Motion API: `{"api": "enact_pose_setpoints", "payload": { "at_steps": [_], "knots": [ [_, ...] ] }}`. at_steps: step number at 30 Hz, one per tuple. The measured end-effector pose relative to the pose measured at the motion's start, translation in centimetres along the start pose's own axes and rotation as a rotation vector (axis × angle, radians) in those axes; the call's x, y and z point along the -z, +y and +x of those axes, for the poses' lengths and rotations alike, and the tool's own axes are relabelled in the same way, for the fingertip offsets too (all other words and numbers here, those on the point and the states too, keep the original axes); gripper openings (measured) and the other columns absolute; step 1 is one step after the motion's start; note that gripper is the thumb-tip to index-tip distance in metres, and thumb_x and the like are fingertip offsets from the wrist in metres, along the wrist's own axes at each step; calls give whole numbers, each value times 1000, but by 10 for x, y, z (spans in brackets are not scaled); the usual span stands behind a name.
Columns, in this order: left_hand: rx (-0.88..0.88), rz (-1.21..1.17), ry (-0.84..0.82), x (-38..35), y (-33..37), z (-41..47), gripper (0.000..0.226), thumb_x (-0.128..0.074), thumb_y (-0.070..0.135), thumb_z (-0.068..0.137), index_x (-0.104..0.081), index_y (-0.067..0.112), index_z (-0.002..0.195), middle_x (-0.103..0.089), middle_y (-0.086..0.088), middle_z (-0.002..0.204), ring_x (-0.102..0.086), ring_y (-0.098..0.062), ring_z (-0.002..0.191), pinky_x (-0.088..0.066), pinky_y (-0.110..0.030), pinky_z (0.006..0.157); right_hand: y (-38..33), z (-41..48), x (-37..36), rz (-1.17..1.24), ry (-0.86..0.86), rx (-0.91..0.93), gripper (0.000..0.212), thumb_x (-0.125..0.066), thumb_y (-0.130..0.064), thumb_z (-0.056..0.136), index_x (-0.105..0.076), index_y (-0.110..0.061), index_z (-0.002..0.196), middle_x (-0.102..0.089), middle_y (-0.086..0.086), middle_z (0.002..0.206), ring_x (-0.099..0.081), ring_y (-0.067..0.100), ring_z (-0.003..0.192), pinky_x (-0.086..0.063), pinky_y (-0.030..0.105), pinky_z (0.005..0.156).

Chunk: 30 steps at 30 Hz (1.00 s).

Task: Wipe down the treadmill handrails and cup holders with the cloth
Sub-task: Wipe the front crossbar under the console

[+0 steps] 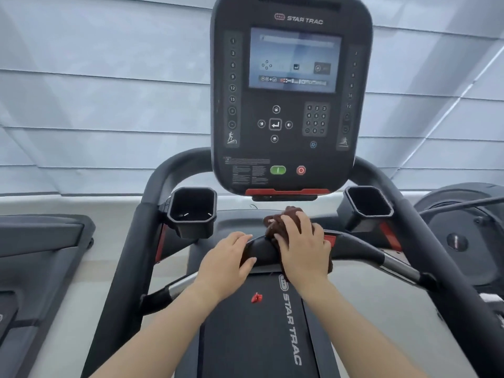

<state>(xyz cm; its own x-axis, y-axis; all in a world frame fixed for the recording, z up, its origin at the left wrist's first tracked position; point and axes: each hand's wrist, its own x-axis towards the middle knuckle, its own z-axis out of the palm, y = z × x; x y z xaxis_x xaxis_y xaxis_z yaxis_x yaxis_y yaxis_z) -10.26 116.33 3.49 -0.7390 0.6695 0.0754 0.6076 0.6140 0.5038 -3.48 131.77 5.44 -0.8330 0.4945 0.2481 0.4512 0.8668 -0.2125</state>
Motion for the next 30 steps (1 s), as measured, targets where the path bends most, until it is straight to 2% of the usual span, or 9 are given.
{"api": "enact_pose_setpoints", "payload": {
  "at_steps": [4,9,16,19,22,25,27,30],
  "knots": [
    [31,-18,-13,-10,4,5,47,-53,41,87,-39,25,130,-49,9,130,-50,-14,112,-47,-29,89,12,-15,-3,6,50,44,43,-73,-32,77,-57,-26,116,-56,10,127,-56,38,104,-50,50,66],
    [47,-20,3,-13,5,7,46,-54,42,86,-42,25,127,-50,10,126,-50,-11,112,-47,-30,90,9,12,-7,11,-4,16,32,-52,-39,90,-48,-29,120,-50,6,132,-46,35,115,-45,50,79],
    [38,-24,45,-17,26,21,38,-49,40,88,-47,23,123,-54,8,123,-51,-12,110,-48,-31,88,26,2,6,156,-46,71,34,-48,-34,93,-46,-28,127,-43,2,141,-41,31,121,-43,49,88],
    [33,-21,44,-20,31,28,36,-47,39,90,-48,23,122,-54,8,123,-51,-12,112,-47,-32,91,42,-1,26,289,93,31,33,-56,-29,91,-52,-25,123,-48,3,137,-46,31,116,-46,50,84],
    [28,-25,38,-24,38,38,35,-44,40,91,-49,24,122,-54,9,124,-50,-11,115,-45,-32,94,66,11,37,256,199,-13,31,-55,-31,91,-53,-25,122,-50,3,135,-48,32,113,-46,50,81],
    [51,-45,50,-30,52,53,33,-42,40,92,-51,25,120,-56,11,124,-50,-9,115,-45,-30,93,81,22,32,144,27,-103,35,-46,-38,94,-46,-29,128,-42,1,142,-41,30,118,-41,48,88],
    [74,-50,60,-34,61,67,28,-41,37,92,-55,26,115,-59,11,120,-51,-9,112,-44,-28,91,84,21,22,54,-50,-95,37,-41,-42,95,-42,-31,130,-39,0,143,-38,30,121,-39,47,91],
    [86,-32,61,-38,72,83,25,-42,34,92,-58,26,109,-62,9,115,-54,-11,108,-44,-28,86,82,14,16,52,-57,-71,36,-53,-40,90,-48,-30,124,-47,6,136,-45,35,117,-44,52,85]
  ]
}}
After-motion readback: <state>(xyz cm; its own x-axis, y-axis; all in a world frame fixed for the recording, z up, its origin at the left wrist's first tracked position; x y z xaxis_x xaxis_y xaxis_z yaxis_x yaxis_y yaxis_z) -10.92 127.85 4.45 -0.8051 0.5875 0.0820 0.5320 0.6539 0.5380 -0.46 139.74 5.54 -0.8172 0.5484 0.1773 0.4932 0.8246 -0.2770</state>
